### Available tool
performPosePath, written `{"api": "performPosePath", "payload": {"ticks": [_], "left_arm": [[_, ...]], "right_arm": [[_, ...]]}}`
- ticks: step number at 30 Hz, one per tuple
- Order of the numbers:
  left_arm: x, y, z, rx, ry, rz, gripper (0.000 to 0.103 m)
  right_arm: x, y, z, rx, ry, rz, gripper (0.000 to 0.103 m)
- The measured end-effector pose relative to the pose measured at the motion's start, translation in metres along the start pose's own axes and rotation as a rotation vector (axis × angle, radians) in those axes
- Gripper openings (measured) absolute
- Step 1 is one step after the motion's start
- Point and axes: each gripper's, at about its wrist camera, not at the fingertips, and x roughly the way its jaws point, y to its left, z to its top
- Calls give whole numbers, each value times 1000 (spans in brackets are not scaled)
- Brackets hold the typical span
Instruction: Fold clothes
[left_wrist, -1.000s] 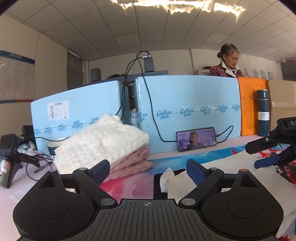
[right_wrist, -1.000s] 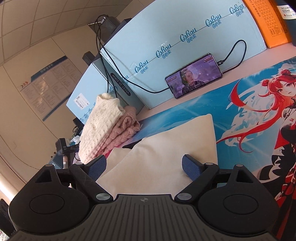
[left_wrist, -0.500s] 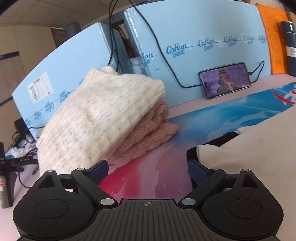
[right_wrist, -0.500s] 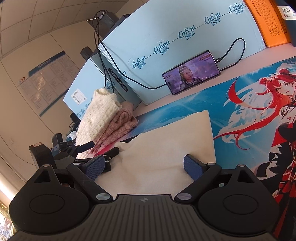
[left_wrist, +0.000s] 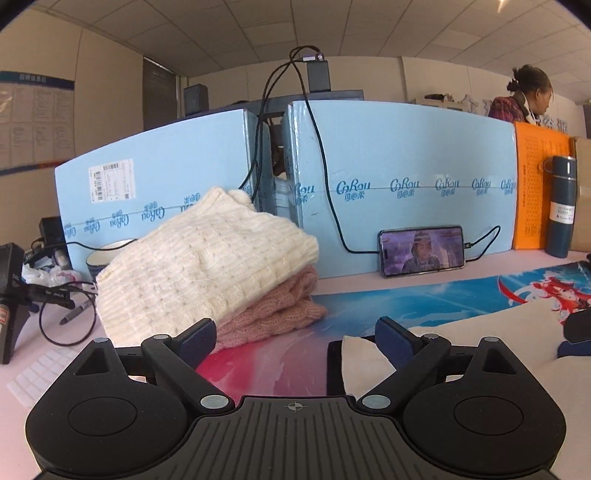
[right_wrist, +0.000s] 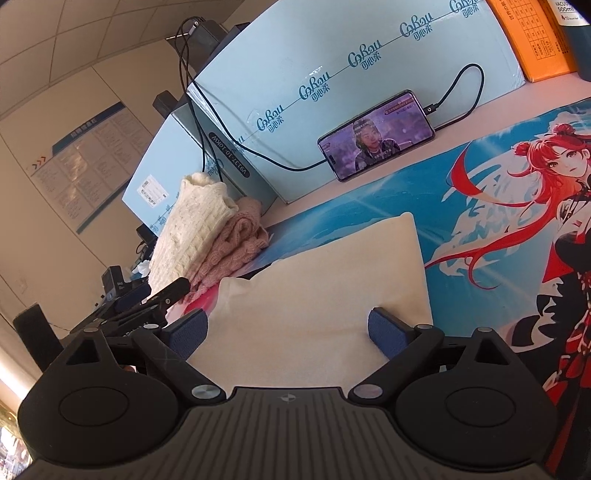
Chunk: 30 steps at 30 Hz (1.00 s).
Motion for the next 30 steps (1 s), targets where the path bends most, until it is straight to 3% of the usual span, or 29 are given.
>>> {"api": "performPosePath", "payload": {"ticks": [4,7,12,18,24,30], "left_arm": [[-42,15,-20,-210,-14,-57,98],[-67,22,-36,-331,-6,-51,99],[-91,15,-61,-357,36,-77,100],[-93,7,-79,-417,134,-128,100],[-89,-6,-80,-493,158,-217,101],[-75,-19,-79,-496,124,-211,103]], "right_arm": [[-11,3,-1,-3,-67,22,103],[-17,0,0,11,-126,-10,103],[-16,-14,3,88,-139,-79,103],[-17,-32,7,182,-177,-131,103],[-2,-46,30,272,-89,-140,103],[29,-52,46,279,15,-75,101]]}}
